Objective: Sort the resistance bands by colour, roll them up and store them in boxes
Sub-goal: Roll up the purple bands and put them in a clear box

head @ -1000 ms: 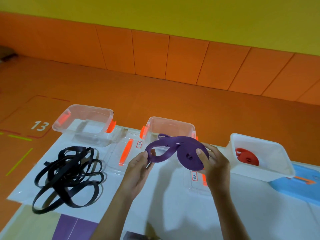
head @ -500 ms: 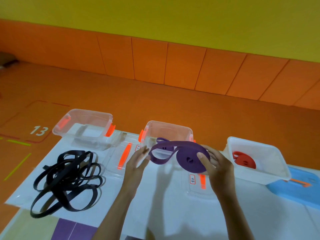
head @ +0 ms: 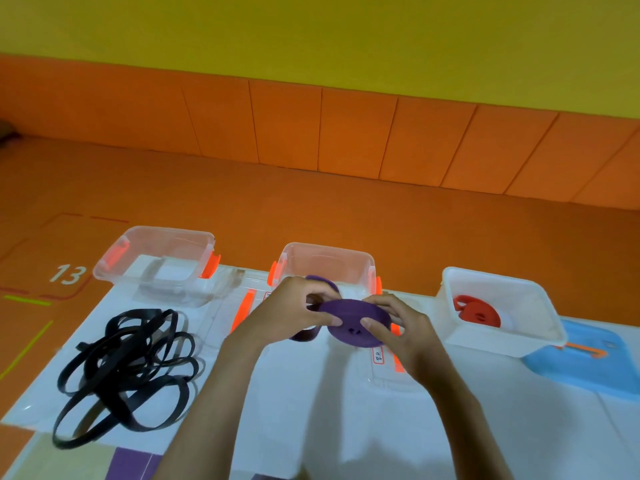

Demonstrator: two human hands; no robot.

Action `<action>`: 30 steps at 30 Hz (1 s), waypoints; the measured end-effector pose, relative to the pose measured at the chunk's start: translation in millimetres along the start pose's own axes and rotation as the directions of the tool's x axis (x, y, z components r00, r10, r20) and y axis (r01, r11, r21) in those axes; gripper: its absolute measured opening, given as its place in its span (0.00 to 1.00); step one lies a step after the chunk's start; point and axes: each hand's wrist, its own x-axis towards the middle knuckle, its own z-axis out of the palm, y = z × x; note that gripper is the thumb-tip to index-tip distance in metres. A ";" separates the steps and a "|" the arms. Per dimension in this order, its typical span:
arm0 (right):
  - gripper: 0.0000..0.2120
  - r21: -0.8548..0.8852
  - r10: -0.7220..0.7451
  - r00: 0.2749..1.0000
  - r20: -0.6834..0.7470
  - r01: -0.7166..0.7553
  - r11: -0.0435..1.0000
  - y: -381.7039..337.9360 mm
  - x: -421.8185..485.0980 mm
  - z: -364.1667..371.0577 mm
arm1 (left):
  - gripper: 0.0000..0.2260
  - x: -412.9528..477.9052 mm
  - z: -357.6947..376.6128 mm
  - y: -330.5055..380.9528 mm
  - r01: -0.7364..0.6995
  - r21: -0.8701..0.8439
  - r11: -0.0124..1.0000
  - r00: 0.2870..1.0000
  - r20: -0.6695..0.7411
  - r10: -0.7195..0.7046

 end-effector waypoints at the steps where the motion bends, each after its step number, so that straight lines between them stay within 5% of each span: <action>1: 0.15 -0.047 0.007 0.999 0.033 -0.006 0.999 1.1 0.8 -1.3 | 0.09 -0.8 0.8 1.8 0.007 -0.004 1.000 1.000 0.015 -0.007; 4: 0.16 -0.171 0.025 0.995 0.097 -0.008 0.985 1.3 5.1 -8.6 | 0.10 -1.9 5.7 4.7 0.006 -0.032 0.999 1.000 0.026 -0.005; 10: 0.15 0.048 -0.065 0.997 -0.037 0.067 0.997 -1.2 -1.1 -16.7 | 0.16 -11.2 -1.4 -5.2 -0.030 0.007 1.000 1.000 0.003 0.030; 17: 0.19 0.058 0.025 0.993 0.114 -0.032 0.998 4.8 0.9 -13.7 | 0.11 -4.4 1.6 -1.0 -0.017 0.019 1.000 0.999 0.044 0.016; 22: 0.15 0.079 0.009 0.999 0.035 -0.011 0.997 5.1 2.7 -20.4 | 0.15 0.0 13.2 0.7 -0.052 -0.061 0.997 0.998 -0.037 0.050; 27: 0.15 0.347 0.056 0.998 -0.040 -0.038 0.937 14.9 -2.7 -23.9 | 0.15 5.5 5.5 -4.1 -0.034 -0.191 0.981 0.998 -0.061 0.023; 30: 0.21 0.296 0.080 0.997 -0.009 -0.073 0.952 14.9 -1.8 -21.0 | 0.14 10.4 3.5 -2.5 -0.026 -0.153 0.988 0.999 -0.041 0.020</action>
